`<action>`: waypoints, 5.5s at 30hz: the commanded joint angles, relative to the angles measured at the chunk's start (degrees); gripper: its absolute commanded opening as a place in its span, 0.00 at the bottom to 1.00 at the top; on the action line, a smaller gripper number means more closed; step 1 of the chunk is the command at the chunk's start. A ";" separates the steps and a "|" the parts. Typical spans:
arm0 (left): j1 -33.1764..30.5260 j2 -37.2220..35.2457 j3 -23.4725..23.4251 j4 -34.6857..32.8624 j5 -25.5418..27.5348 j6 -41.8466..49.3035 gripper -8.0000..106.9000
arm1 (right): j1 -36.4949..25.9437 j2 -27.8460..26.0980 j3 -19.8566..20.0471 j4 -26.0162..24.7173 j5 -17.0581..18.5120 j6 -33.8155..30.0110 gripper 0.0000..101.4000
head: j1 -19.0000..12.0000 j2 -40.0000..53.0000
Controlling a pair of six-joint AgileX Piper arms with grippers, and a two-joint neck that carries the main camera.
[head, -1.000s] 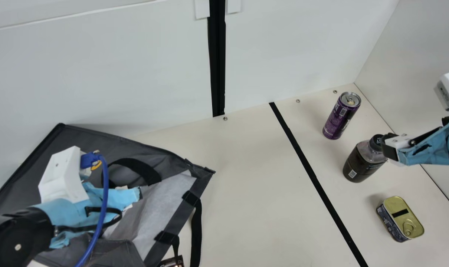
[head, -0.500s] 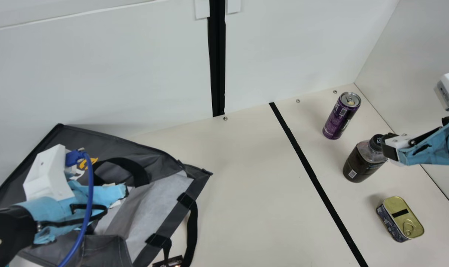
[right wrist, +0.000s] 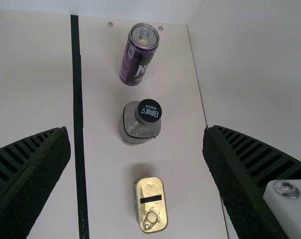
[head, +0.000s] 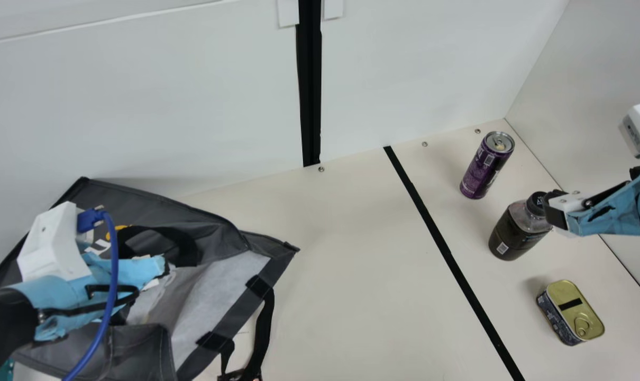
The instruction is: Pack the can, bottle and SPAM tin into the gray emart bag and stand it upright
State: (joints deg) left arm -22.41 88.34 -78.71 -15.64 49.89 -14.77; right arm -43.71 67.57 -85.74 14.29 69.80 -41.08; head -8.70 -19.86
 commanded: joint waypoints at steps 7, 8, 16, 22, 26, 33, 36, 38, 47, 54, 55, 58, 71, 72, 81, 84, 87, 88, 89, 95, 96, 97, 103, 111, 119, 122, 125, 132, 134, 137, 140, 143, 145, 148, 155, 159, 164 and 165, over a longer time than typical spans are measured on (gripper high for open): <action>0.00 0.00 0.00 0.00 0.00 0.00 0.00 | 0.00 0.00 0.00 0.00 0.00 0.00 0.94 | -1.30 -0.14; 0.00 0.00 0.00 0.00 0.00 0.00 0.00 | 0.00 0.00 0.00 0.00 0.00 0.00 0.94 | -1.30 -0.14; 0.00 0.00 0.00 0.00 0.00 0.00 0.00 | 0.00 0.00 0.00 0.00 0.00 0.00 0.94 | -1.30 -0.14; 0.00 0.00 0.00 0.00 0.00 0.00 0.00 | 0.00 0.00 0.00 0.00 0.00 0.00 0.94 | -1.30 -0.14; 0.00 0.00 0.00 0.00 0.00 0.00 0.00 | 0.00 0.00 0.00 0.00 0.00 0.00 0.94 | -1.30 -0.14; 0.00 0.00 0.00 0.00 0.00 0.00 0.00 | 0.00 0.00 0.00 0.00 0.00 0.00 0.94 | -1.30 -0.14; 0.00 0.00 0.00 0.00 0.00 0.00 0.00 | 0.00 0.00 0.00 0.00 0.00 0.00 0.94 | -1.30 -0.14; 0.00 0.00 0.00 0.00 0.00 0.00 0.00 | 0.00 0.00 0.00 0.00 0.00 0.00 0.94 | -1.30 -0.14; 0.00 0.00 0.00 0.00 0.00 0.00 0.00 | 2.26 -0.19 0.45 -1.56 -0.59 1.99 0.94 | -1.30 -0.14; 0.00 0.00 0.00 0.00 0.00 0.00 0.00 | 4.02 2.44 -0.77 -2.58 -1.75 2.54 0.94 | -1.30 -0.14; 0.00 0.00 0.00 0.00 0.00 0.00 0.00 | 4.08 2.97 -1.09 -2.58 -1.89 2.42 0.94 | -1.30 -0.14; 0.00 0.00 0.00 0.00 0.00 0.00 0.00 | 4.14 4.65 -2.20 -2.44 -2.24 1.94 0.94 | -1.30 -0.14; 0.00 0.00 0.00 0.00 0.00 0.00 0.00 | 6.07 12.04 -7.82 -2.65 -2.95 0.33 0.94 | -1.30 -0.14; 0.00 0.00 0.00 0.00 0.00 0.00 0.00 | 6.35 12.59 -8.26 -2.81 -2.95 0.31 0.94 | -1.30 -0.14; 0.00 0.00 0.00 0.00 0.00 0.00 0.00 | 8.73 17.58 -12.22 -4.70 -3.00 0.96 0.94 | -1.30 -0.14; 0.00 0.00 0.00 0.00 0.00 0.00 0.00 | 9.35 19.35 -13.66 -5.26 -2.84 1.49 0.94 | -1.30 -0.14; 0.00 0.00 0.00 0.00 0.00 0.00 0.00 | 9.84 21.14 -15.07 -5.69 -2.61 2.00 0.94 | -1.30 -0.14; 0.00 0.00 0.00 0.00 0.00 0.00 0.00 | 10.02 21.79 -15.61 -5.86 -2.48 2.23 0.94 | -1.30 -0.14; 0.00 0.00 0.00 0.00 0.00 0.00 0.00 | 10.15 22.41 -16.13 -6.00 -2.34 2.44 0.94 | -1.30 -0.14; 0.00 0.00 0.00 0.00 0.00 0.00 0.00 | 10.79 26.31 -19.43 -6.83 -1.16 3.98 0.94 | -1.30 -0.14; 0.00 0.00 0.00 0.00 0.00 0.00 0.00 | 10.86 26.96 -19.93 -6.94 -0.99 4.20 0.94 | -1.30 -0.14; 0.00 0.00 0.00 0.00 0.00 0.00 0.00 | 10.97 27.62 -20.50 -7.10 -0.78 4.47 0.94 | -1.30 -0.14; 0.00 0.00 0.00 0.00 0.00 0.00 0.00 | 11.42 31.26 -23.03 -7.50 0.10 5.84 0.94 | -1.30 -0.14; 0.00 0.00 0.00 0.00 0.00 0.00 0.00 | 12.23 35.75 -25.05 -7.34 0.10 7.58 0.94 | -1.30 -0.14; 0.00 0.00 0.00 0.00 0.00 0.00 0.00 | 12.89 40.69 -28.53 -7.32 0.10 9.13 0.94 | -1.30 -0.14; 0.00 0.00 0.00 0.00 0.00 0.00 0.00 | 13.06 42.46 -29.91 -7.24 0.10 9.66 0.94 | -1.30 -0.14; 0.00 0.00 0.00 0.00 0.00 0.00 0.00 | 13.24 44.09 -31.21 -7.11 0.10 10.07 0.94 | -1.30 -0.14; 0.00 0.00 0.00 0.00 0.00 0.00 0.00 | 13.77 47.84 -34.12 -6.89 0.10 10.93 0.94 | -1.30 -0.14; 0.00 0.00 0.00 0.00 0.00 0.00 0.00 | 13.88 48.89 -34.99 -6.80 0.10 11.28 0.94 | -1.30 -0.14; 0.00 0.00 0.00 0.00 0.00 0.00 0.00 | 14.00 50.47 -36.33 -6.69 0.10 11.81 0.94 | -1.30 -0.14; 0.00 0.00 0.00 0.00 0.00 0.00 0.00 | 14.08 52.01 -37.62 -6.71 0.10 12.29 0.94 | -1.30 -0.14; 0.00 0.00 0.00 0.00 0.00 0.00 0.00 | 14.15 53.44 -38.81 -6.89 0.10 12.71 0.94 | -1.30 -0.14; 0.00 0.00 0.00 0.00 0.00 0.00 0.00 | 14.20 54.26 -39.45 -7.03 0.10 12.96 0.94 | -1.30 -0.14; 0.00 0.00 0.00 0.00 0.00 0.00 0.00 | 14.29 55.36 -40.13 -7.34 0.10 13.27 0.94 | -1.30 -0.14; 0.00 0.00 0.00 0.00 0.00 0.00 0.00 | 14.59 57.19 -40.71 -8.43 0.10 13.75 0.94 | -1.30 -0.14; 0.00 0.00 0.00 0.00 0.00 0.00 0.00 | 14.76 57.88 -40.65 -8.79 0.10 13.94 0.81 | -1.30 -0.14; 0.00 0.00 0.00 0.00 0.00 0.00 0.00 | 14.95 58.32 -40.49 -9.08 0.10 14.19 0.48 | -1.30 -0.14; 0.00 0.00 0.00 0.00 0.00 0.00 0.00 | 14.98 58.33 -40.44 -9.10 0.10 14.23 0.41 | -1.30 -0.14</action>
State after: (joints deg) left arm -22.41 88.34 -78.71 -15.64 49.89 -14.77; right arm -28.74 125.89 -126.26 5.26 69.80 -26.92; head -8.70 -19.86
